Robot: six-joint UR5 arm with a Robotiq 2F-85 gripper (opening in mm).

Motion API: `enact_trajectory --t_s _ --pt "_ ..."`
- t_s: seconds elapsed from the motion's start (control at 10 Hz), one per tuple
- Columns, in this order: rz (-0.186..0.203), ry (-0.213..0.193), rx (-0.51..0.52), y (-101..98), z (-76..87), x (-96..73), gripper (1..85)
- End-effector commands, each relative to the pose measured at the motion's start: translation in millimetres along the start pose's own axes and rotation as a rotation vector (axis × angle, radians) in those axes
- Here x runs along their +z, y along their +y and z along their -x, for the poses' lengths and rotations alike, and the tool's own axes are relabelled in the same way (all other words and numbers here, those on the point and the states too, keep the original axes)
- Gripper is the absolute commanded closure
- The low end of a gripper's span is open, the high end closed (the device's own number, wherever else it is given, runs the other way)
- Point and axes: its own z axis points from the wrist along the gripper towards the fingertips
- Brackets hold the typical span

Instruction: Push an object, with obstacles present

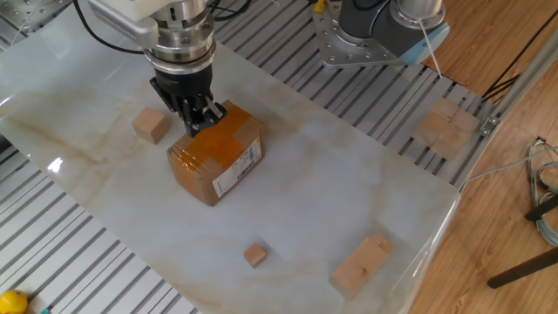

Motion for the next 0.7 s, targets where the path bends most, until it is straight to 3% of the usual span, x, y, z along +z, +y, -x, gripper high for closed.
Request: enact_trajectory --t_s 0.0,0.5,0.6 --pt "0.020 -0.013 0.012 3.0 2.1 0.2 84.3" --pt "0.064 -0.016 0.055 17.4 3.2 0.4 84.3" --pt "0.046 -0.025 0.059 20.8 2.2 1.3 84.3"
